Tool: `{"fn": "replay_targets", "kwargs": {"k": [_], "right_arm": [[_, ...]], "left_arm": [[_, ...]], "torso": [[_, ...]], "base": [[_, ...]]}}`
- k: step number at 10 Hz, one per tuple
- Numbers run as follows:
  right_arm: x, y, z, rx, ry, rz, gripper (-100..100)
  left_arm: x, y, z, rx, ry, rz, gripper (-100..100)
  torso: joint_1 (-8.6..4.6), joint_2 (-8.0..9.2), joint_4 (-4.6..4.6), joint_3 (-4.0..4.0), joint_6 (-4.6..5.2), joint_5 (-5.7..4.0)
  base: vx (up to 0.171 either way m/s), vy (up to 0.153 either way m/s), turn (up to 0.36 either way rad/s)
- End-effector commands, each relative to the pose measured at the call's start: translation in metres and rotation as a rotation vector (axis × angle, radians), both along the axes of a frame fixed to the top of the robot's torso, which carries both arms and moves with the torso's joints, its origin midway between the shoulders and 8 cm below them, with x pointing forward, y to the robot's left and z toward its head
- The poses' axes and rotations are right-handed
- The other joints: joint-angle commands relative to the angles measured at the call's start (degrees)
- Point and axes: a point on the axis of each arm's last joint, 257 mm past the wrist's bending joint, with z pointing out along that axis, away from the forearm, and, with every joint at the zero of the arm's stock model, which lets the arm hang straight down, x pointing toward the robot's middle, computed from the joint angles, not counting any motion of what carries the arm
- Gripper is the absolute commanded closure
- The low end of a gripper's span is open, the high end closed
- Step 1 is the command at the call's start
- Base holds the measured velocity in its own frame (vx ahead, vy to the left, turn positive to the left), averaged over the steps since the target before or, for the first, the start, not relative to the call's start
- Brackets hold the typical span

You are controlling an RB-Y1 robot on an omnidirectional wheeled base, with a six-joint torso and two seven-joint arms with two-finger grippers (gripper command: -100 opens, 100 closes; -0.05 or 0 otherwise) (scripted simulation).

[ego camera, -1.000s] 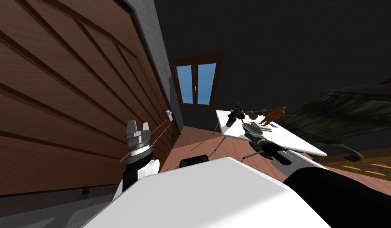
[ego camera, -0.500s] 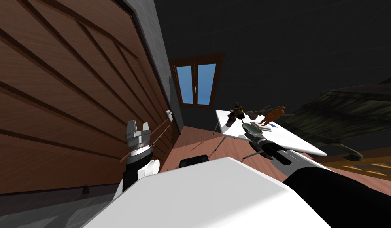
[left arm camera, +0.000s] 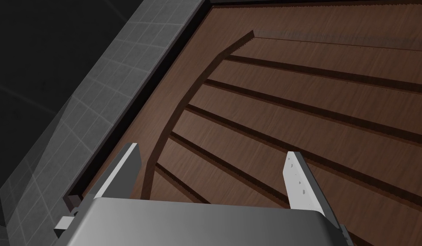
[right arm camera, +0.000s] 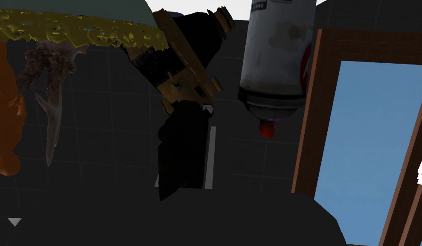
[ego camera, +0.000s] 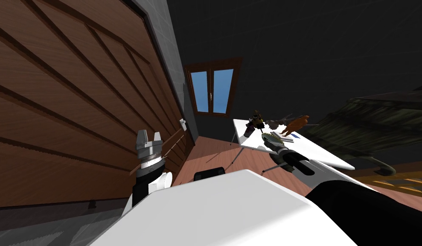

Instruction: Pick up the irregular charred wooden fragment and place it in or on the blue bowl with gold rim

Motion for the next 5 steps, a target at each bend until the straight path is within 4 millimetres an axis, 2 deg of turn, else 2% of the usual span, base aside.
{"fn": "replay_targets", "kwargs": {"k": [1,5], "right_arm": [[0.009,-0.002,0.007,0.031,-0.026,-0.014,100],[0.027,-0.006,0.025,0.099,-0.076,-0.038,100]], "left_arm": [[0.0,0.0,0.0,0.0,0.0,0.0,0],[0.0,0.0,0.0,0.0,0.0,0.0,0]], "torso": [[0.0,0.0,0.0,0.0,0.0,0.0],[-0.15,-0.05,0.0,-0.02,-0.03,-0.08]], "base": [[0.024,-0.046,0.036],[0.025,-0.051,0.03]]}}
